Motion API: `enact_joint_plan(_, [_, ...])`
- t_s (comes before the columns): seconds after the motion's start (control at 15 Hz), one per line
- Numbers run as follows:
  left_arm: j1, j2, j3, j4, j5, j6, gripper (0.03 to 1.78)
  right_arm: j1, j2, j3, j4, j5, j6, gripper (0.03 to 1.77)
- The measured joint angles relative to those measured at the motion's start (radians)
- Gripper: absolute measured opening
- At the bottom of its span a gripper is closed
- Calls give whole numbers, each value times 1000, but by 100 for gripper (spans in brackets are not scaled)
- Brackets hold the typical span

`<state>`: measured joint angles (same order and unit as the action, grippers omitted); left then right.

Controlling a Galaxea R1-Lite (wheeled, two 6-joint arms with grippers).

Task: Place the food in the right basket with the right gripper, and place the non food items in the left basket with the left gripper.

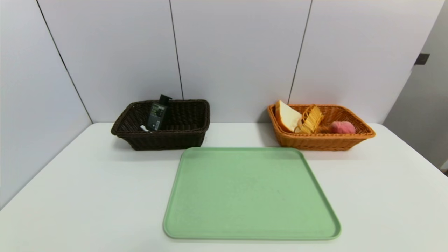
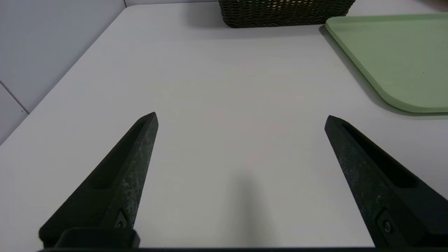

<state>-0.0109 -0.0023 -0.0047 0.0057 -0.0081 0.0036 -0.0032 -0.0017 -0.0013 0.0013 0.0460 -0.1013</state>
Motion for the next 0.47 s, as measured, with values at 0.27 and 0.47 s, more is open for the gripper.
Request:
enact_joint_plan(0.27, [0, 0, 0, 0, 1, 0, 169, 0, 0, 1, 0, -19, 10, 171])
enact_joint_plan(0.47, [0, 0, 0, 0, 0, -1, 169, 0, 0, 1, 1, -19, 10, 171])
